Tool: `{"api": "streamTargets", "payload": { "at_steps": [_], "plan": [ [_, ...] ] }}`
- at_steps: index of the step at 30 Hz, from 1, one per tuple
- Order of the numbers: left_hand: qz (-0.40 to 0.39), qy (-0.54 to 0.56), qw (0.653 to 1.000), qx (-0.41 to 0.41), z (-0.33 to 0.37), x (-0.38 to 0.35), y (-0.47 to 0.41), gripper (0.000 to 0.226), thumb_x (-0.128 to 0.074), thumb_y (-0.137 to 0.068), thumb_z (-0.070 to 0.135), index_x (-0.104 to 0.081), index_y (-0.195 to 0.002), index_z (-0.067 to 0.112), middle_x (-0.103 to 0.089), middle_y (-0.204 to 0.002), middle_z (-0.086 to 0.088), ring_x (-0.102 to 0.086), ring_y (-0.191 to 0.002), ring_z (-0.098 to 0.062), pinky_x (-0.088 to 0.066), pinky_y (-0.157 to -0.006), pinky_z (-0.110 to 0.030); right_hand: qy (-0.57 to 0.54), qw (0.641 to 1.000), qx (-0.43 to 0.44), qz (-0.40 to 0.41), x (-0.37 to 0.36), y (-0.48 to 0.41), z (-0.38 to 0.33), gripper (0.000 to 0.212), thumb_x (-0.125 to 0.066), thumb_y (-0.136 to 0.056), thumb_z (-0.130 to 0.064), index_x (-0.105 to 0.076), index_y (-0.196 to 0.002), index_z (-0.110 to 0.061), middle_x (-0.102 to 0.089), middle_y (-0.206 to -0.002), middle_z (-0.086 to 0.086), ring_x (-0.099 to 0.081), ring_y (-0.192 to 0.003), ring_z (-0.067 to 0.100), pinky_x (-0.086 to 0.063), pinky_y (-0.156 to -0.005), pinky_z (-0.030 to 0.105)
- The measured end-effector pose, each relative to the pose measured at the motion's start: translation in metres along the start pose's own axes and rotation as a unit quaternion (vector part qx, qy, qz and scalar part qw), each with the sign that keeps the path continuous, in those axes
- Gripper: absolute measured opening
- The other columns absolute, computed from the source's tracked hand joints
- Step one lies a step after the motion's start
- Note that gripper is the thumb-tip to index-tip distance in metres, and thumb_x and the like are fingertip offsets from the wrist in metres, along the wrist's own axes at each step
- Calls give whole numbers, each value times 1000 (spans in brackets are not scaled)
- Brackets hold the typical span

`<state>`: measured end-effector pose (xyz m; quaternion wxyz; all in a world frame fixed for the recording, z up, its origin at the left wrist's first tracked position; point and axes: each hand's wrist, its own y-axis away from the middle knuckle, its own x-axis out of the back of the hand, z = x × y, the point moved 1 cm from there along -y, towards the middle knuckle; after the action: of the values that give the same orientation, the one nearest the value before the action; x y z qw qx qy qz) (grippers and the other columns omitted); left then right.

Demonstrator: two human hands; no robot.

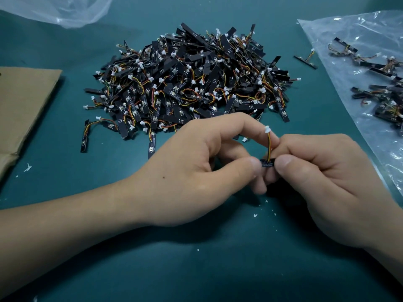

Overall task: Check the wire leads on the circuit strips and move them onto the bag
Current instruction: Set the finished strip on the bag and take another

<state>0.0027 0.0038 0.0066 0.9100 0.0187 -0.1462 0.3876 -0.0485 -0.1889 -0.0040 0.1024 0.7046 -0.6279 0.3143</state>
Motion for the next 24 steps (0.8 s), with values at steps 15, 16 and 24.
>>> {"api": "streamTargets", "payload": {
  "at_steps": [15, 16, 24],
  "plan": [
    [27, 2, 1000, 7, -2, -1, -1, 23, -57, -93, 7, -64, -109, 22, -76, -74, 3, -62, -58, -29, -50, -55, -41, 6, 1000, 0, -5, 1, 0, 2, 32, -47, -97, -29, -67, -73, -20, -67, -70, 2, -63, -65, 23, -47, -62, 43],
    [26, 3, 1000, 6, -2, -1, -1, 23, -57, -93, 7, -64, -109, 21, -76, -74, 3, -63, -59, -28, -51, -56, -41, -2, 1000, -1, -5, 1, 1, 2, 32, -47, -97, -29, -67, -74, -21, -67, -71, 2, -64, -66, 23, -47, -63, 43],
    [25, 10, 1000, 1, -3, -2, 0, 19, -59, -95, 2, -63, -108, 14, -75, -71, 2, -63, -60, -2, -51, -64, -18, 15, 1000, 12, -10, 1, 0, 1, 37, -43, -104, -33, -65, -76, -22, -69, -74, -2, -66, -70, 20, -49, -66, 40]
  ]
}}
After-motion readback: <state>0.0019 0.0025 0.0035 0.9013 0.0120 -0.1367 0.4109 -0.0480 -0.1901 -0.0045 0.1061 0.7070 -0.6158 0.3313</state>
